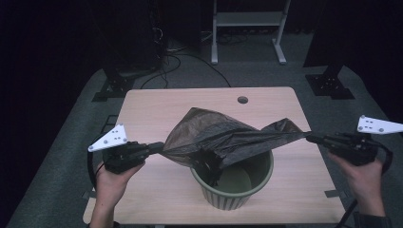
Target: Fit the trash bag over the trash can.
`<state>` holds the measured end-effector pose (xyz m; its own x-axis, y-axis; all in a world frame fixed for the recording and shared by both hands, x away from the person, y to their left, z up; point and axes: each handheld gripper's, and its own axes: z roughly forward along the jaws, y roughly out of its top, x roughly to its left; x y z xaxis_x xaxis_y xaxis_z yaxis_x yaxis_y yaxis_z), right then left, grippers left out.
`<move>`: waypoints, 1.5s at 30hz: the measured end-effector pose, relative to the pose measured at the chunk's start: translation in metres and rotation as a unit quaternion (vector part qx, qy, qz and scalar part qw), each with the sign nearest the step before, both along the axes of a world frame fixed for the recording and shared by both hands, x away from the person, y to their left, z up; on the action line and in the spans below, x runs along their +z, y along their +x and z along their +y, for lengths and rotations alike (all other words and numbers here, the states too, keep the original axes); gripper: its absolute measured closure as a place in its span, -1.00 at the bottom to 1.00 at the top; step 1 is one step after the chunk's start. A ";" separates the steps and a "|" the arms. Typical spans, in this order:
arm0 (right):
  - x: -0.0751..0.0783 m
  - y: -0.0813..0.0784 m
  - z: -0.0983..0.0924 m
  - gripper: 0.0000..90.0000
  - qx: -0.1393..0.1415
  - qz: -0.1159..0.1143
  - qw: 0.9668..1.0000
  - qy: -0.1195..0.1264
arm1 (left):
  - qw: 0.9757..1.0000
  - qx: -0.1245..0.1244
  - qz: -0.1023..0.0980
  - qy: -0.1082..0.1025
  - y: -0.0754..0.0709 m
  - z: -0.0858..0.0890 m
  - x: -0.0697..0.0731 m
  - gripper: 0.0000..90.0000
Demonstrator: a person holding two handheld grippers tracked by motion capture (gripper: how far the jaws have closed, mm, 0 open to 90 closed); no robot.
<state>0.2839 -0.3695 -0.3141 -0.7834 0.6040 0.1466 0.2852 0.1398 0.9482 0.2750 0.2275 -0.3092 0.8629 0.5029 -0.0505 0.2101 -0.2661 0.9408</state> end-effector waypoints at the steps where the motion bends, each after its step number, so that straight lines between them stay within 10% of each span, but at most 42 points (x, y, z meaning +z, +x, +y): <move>1: -0.001 0.000 -0.003 1.00 -0.003 0.001 1.000 0.000 | 1.000 0.003 0.000 0.000 -0.002 0.002 0.000 1.00; 15: -0.015 -0.003 -0.026 0.75 -0.030 0.018 0.999 0.009 | 1.000 -0.001 0.018 -0.006 -0.012 0.014 -0.019 0.99; 35: 0.015 -0.019 -0.043 0.37 -0.058 -0.012 0.998 0.033 | 0.999 -0.051 0.012 -0.004 -0.010 -0.017 -0.015 0.99; 45: 0.027 -0.010 0.001 0.32 0.000 -0.025 0.999 0.032 | 0.995 -0.096 0.015 0.001 -0.014 -0.045 -0.016 0.99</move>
<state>0.2740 -0.3681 -0.2874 -0.7911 0.5943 0.1449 0.2370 0.0794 0.9682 0.2607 0.1821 -0.3251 0.9413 0.3288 -0.0767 0.1831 -0.3063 0.9341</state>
